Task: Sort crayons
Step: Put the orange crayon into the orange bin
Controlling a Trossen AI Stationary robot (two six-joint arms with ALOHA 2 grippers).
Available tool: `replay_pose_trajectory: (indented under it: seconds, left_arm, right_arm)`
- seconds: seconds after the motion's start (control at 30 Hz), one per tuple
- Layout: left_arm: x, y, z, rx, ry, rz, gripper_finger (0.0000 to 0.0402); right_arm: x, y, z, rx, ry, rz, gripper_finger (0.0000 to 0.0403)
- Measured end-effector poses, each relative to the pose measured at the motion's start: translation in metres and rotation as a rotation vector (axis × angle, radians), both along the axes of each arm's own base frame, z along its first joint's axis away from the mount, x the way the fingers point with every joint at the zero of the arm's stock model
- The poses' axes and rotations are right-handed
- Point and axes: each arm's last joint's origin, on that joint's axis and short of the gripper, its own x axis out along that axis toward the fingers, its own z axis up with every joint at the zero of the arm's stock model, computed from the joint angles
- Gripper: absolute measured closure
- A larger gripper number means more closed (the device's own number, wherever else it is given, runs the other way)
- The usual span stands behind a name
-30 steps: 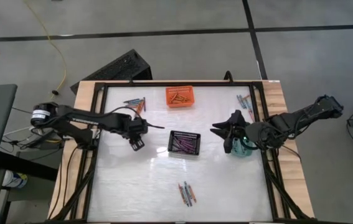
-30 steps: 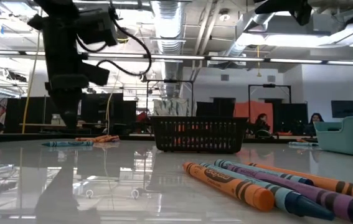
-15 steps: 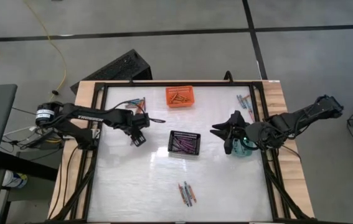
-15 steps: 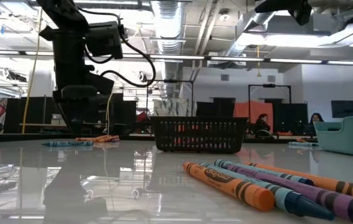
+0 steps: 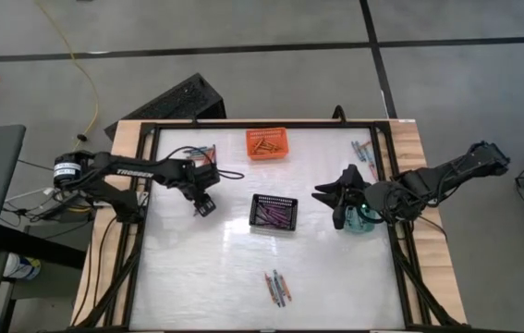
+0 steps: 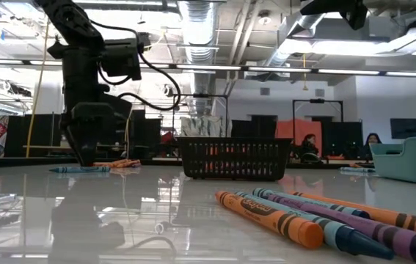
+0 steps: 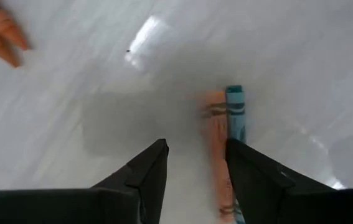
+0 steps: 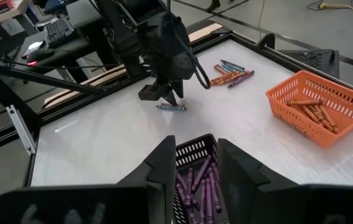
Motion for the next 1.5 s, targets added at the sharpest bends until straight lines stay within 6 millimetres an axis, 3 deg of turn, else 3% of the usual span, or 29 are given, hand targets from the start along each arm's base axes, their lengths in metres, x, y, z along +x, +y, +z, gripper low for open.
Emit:
replay_pose_trajectory:
  seconds: [0.47,0.6,0.8,1.03,1.2,1.33,1.5]
  left_arm:
    - [-0.002,0.0,-0.002,0.03,0.029,-0.006,0.0252]
    - [-0.003,0.001,-0.002,0.046,0.043,-0.026,0.0287]
    - [-0.003,0.001,-0.002,0.063,0.051,-0.081,0.0388]
    - [0.001,0.0,0.003,0.006,0.011,-0.119,0.0399]
    - [0.009,0.003,0.027,0.057,-0.026,-0.161,0.04]
    - [0.023,0.011,0.06,0.174,-0.086,-0.249,0.04]
    - [0.051,0.043,0.113,0.383,-0.29,-0.315,0.04]
  right_arm:
    - [0.0,0.0,0.0,-0.003,0.005,0.001,0.0291]
    - [0.0,0.0,0.0,-0.003,0.006,0.001,0.0291]
    - [0.0,0.0,-0.001,-0.004,0.007,0.001,0.0291]
    - [0.0,0.0,-0.001,-0.004,0.008,0.001,0.0291]
    - [0.0,0.0,-0.001,-0.004,0.008,0.0,0.0291]
    - [0.0,0.0,-0.001,-0.002,0.008,-0.001,0.0291]
    - [0.0,0.001,-0.001,0.008,0.004,0.0,0.0291]
